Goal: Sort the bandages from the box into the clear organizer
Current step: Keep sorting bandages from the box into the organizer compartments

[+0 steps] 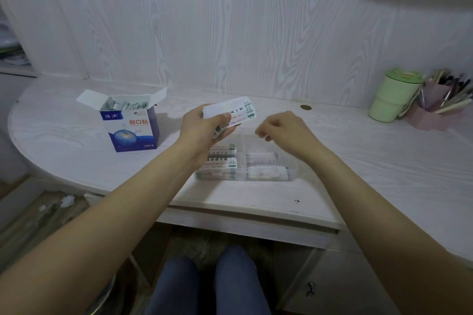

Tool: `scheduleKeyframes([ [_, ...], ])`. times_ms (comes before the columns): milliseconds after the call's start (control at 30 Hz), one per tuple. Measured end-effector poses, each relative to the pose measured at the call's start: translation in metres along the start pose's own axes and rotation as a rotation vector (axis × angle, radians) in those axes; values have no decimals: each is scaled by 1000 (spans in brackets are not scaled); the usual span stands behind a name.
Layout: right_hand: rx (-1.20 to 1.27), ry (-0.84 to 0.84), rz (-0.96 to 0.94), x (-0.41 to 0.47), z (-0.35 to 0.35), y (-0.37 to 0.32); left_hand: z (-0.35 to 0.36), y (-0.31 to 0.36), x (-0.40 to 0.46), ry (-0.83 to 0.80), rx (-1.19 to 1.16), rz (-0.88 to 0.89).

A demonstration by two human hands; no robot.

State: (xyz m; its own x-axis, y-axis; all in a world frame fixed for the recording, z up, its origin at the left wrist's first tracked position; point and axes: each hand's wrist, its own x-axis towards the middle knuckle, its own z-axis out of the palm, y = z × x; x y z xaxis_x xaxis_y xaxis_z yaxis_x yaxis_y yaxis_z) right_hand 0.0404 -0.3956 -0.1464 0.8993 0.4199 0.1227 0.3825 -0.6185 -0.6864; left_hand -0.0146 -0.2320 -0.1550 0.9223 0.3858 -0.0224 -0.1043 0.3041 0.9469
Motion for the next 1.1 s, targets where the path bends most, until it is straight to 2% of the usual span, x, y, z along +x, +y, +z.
scheduleKeyframes([
  [67, 319, 20, -9, -3, -2, -8, 0, -2, -1, -8, 26, -1],
  [133, 446, 40, 5, -1, 2, -10, 0, -3, -3, -29, 35, -8],
  [333, 547, 142, 24, 1, 11, -12, 1, 0, -5, -90, -20, -30],
  [633, 622, 201, 93, -3, 10, -7, 2, -3, -1, -65, 142, 3],
  [967, 704, 230, 111, -5, 7, 0, 0, -2, -3, 0, 14, -1],
  [1100, 709, 239, 187, -2, 0, 6, 0, -2, -1, 29, -23, 7],
])
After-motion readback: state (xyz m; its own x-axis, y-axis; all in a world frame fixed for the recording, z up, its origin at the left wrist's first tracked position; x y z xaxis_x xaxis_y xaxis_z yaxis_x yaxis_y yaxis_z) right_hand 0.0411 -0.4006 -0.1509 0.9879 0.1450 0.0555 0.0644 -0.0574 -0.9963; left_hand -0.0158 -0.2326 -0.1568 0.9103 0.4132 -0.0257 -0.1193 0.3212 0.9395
